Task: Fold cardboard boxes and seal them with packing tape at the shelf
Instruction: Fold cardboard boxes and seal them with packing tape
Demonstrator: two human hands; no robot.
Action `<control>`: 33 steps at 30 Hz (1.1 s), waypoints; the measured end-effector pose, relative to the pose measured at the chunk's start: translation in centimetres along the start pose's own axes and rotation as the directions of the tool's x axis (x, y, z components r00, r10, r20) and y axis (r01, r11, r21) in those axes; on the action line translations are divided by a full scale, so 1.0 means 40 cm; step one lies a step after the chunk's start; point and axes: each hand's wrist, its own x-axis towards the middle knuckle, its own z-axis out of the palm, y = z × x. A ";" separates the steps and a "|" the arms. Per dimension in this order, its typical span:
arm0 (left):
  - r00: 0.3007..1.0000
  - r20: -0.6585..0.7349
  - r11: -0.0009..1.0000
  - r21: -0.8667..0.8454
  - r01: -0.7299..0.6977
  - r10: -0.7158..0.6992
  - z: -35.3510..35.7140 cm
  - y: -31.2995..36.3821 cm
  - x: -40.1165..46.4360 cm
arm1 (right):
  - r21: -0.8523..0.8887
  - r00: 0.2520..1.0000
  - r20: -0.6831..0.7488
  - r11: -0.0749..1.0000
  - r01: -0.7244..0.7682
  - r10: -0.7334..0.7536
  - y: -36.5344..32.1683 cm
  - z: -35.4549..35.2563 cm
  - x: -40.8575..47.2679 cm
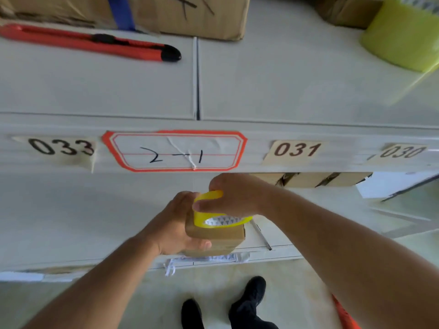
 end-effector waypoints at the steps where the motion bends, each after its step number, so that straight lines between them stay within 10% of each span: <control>1: 1.000 0.005 0.999 0.042 -0.004 0.004 -0.002 -0.006 0.000 | -0.090 0.999 0.022 0.995 -0.041 0.043 0.026 -0.013 -0.006; 6: 0.999 0.017 0.999 0.024 0.042 -0.042 -0.001 -0.011 -0.005 | -0.338 0.977 0.018 0.921 -0.193 0.211 0.213 0.008 -0.007; 22: 0.994 0.057 0.995 0.043 0.093 -0.096 -0.003 0.001 -0.014 | -0.059 0.958 -0.002 0.957 -0.285 0.285 0.321 0.158 0.026; 28: 0.991 0.130 0.808 0.586 -0.055 -0.027 0.003 0.091 0.033 | -0.018 0.959 0.013 0.959 -0.284 0.284 0.340 0.184 0.035; 33: 0.969 0.240 0.705 0.678 -0.210 0.057 0.097 0.204 0.139 | 0.004 0.965 0.009 0.965 -0.264 0.264 0.321 0.191 0.038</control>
